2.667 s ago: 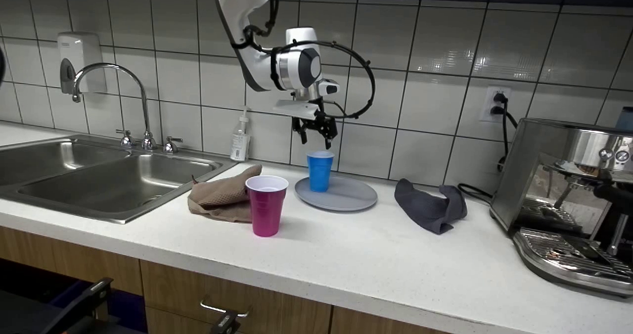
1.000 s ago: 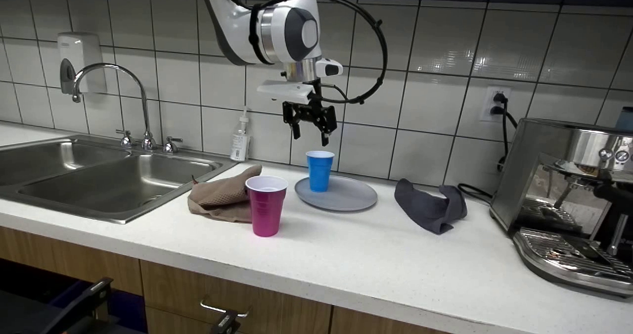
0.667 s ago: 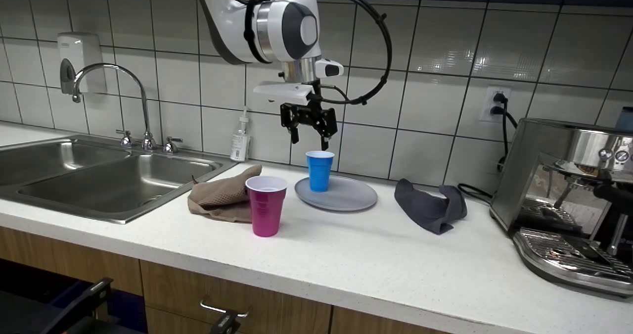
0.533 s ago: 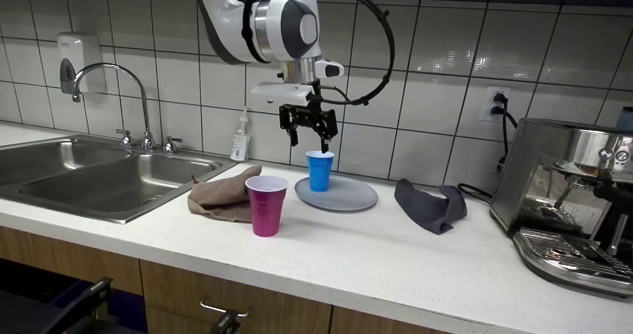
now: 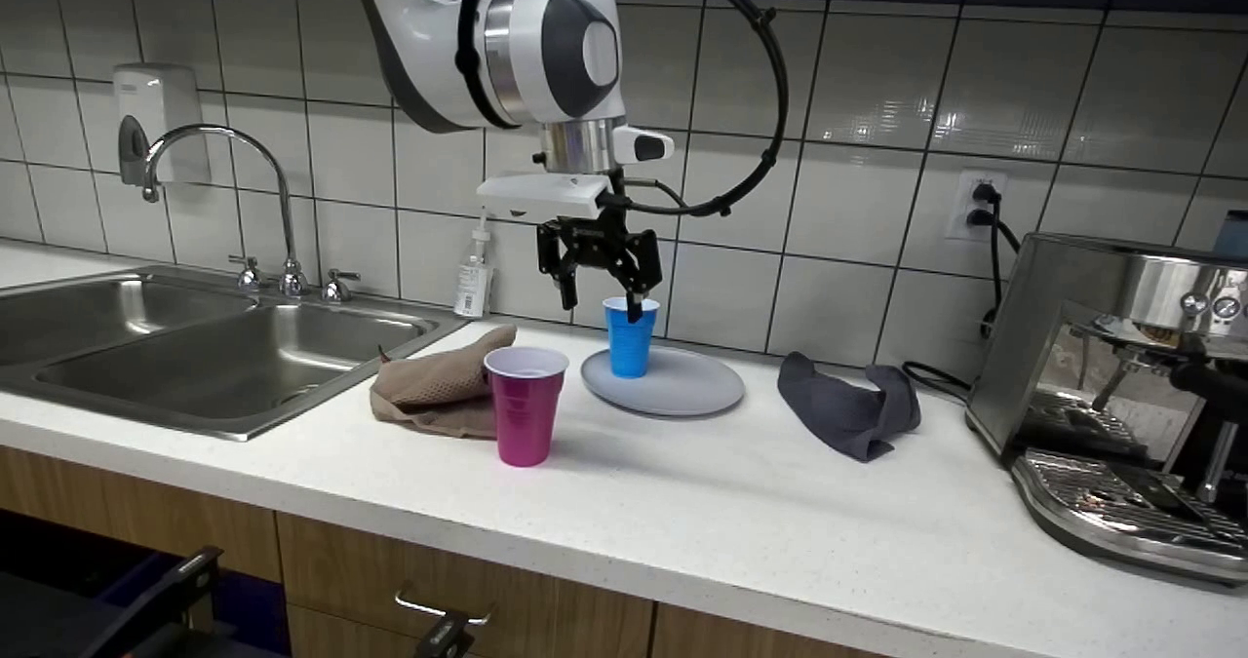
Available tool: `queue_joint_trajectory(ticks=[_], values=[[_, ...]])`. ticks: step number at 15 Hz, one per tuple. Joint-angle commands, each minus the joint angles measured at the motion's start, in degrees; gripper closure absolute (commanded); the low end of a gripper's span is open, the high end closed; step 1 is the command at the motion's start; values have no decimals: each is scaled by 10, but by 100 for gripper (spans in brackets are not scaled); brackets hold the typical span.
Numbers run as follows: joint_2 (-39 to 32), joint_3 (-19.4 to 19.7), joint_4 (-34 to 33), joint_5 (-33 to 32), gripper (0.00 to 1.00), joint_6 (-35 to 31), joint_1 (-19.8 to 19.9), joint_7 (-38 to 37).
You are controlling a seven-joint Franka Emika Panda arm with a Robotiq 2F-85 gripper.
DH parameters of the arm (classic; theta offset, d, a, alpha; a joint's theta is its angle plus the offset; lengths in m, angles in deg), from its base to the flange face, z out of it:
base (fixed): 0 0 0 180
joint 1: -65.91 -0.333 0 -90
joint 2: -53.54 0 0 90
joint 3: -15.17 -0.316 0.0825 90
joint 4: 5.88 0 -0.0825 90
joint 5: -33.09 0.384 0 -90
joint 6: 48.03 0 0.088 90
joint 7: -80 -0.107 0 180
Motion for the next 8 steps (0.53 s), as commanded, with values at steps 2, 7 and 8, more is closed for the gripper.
queue_joint_trajectory(ticks=[2,7,8], values=[[45,-5,46,-39,0,2,13,-20],[67,-7,72,-56,0,12,25,-8],[71,-8,77,-56,0,14,27,-3]])
